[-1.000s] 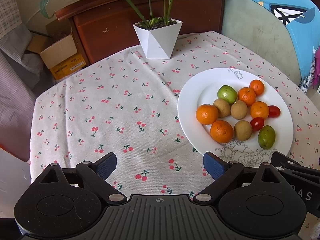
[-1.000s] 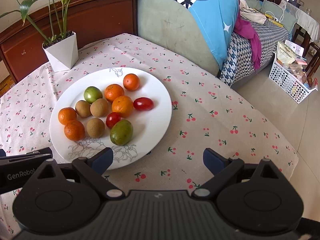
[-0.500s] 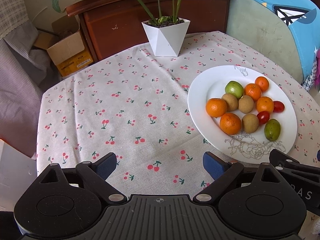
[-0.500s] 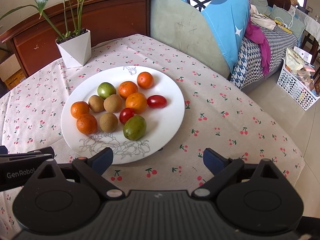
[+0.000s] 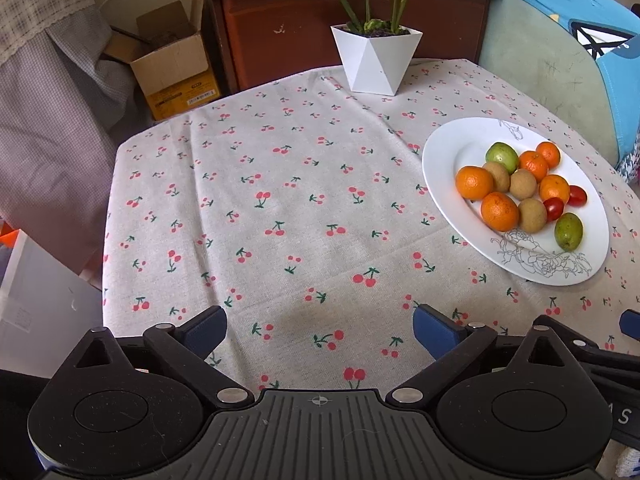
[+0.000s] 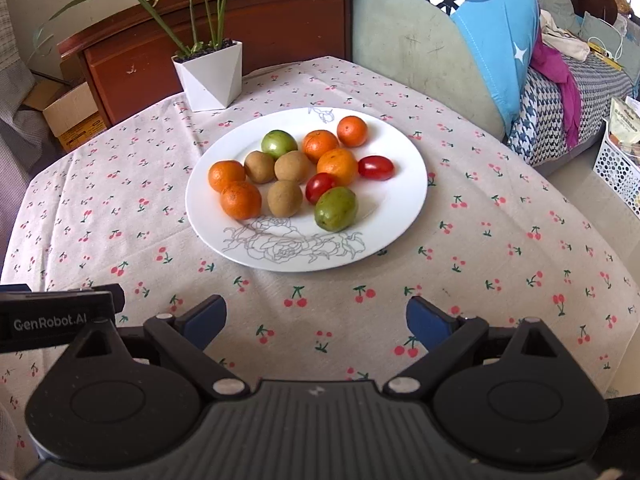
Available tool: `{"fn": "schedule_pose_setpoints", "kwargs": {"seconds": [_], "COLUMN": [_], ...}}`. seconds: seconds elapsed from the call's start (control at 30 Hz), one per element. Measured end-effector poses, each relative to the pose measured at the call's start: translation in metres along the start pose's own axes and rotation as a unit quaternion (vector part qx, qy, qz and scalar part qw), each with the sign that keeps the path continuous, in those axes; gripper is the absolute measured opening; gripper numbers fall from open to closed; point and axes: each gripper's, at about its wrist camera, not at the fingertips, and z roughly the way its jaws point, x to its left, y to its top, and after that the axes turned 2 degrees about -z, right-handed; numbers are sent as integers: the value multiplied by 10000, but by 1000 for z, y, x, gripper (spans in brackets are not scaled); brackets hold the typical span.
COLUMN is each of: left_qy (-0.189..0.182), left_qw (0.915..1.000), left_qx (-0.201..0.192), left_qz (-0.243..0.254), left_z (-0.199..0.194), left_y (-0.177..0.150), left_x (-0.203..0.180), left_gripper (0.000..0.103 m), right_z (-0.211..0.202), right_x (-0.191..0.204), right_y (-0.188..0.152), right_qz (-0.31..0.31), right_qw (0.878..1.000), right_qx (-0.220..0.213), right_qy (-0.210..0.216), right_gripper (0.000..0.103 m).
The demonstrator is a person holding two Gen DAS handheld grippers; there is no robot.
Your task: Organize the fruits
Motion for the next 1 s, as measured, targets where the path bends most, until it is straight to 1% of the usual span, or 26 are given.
{"fn": "schedule_pose_setpoints", "kwargs": {"seconds": [0.1, 0.27, 0.4, 0.5, 0.63, 0.7, 0.73, 0.87, 1.0], "left_qy": [56, 112, 154, 136, 180, 192, 206, 230, 249], "left_qw": [9999, 9994, 9991, 9987, 9982, 9979, 9977, 9972, 9969], "left_qx": [-45, 18, 23, 79, 99, 109, 113, 146, 170], "left_qz": [-136, -324, -397, -478, -559, -614, -639, -698, -727], "left_z": [-2, 0, 1, 3, 4, 5, 6, 7, 9], "left_y": [-2, -3, -4, -5, -6, -6, -6, -6, -7], "left_x": [12, 28, 36, 42, 48, 50, 52, 55, 57], "left_gripper": [100, 100, 100, 100, 100, 100, 100, 100, 100], "right_z": [-4, -3, 2, 9, 14, 17, 18, 24, 31], "right_x": [11, 29, 42, 53, 67, 72, 75, 78, 82], "right_y": [-8, -16, -19, -21, -24, -26, -28, -26, -23], "right_qz": [-212, -457, -689, -910, -1317, -1473, -1573, -1570, -1601], "right_qw": [9995, 9955, 9917, 9898, 9849, 9824, 9810, 9783, 9762], "right_qx": [-34, -86, -141, -159, -295, -351, -436, -639, -826], "right_qy": [248, 822, 1074, 1085, 1084, 1096, 1047, 1187, 1208], "right_gripper": [96, 96, 96, 96, 97, 102, 102, 102, 102]}}
